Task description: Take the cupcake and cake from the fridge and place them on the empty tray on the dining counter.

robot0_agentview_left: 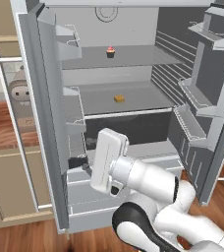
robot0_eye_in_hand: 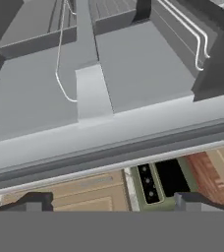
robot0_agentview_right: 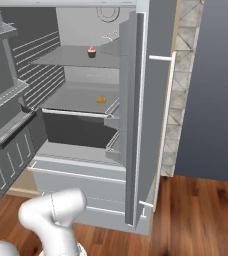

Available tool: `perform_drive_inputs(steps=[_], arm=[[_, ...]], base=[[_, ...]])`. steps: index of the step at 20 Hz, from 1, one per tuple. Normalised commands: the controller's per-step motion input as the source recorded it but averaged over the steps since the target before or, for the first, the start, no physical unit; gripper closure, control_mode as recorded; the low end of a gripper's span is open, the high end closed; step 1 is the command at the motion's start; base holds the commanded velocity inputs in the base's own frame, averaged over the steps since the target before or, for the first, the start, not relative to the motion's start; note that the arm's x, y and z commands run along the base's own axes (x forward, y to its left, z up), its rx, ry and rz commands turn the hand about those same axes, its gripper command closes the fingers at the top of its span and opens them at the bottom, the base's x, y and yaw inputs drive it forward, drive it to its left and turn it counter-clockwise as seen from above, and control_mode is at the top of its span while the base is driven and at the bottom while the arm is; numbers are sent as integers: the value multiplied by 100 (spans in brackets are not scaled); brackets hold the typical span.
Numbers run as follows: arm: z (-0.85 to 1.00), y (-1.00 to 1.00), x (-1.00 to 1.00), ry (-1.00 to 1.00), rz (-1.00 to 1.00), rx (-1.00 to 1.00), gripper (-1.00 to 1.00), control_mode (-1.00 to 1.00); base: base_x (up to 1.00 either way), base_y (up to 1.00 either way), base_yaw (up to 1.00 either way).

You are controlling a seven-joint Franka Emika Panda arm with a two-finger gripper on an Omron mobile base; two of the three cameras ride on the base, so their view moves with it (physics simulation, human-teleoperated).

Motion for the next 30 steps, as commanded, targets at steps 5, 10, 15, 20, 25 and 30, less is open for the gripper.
perform_drive_inputs(steps=[5,10,15,20,25,30], arm=[[94,-53,-40,6,1,0,-100,-100],[97,-18,-5,4,1,-14,-100,-100],[31,-46,-14,11,-4,-48,-100,-100],[0,-78,-5,17,-9,-59,-100,-100],[0,-71,-13,9,-10,-63,-100,-100],[-18,-32,-20,-3,-2,-65,-100,-100]], base=[[0,0,0],[0,0,0],[0,0,0],[0,0,0],[0,0,0],[0,0,0]])
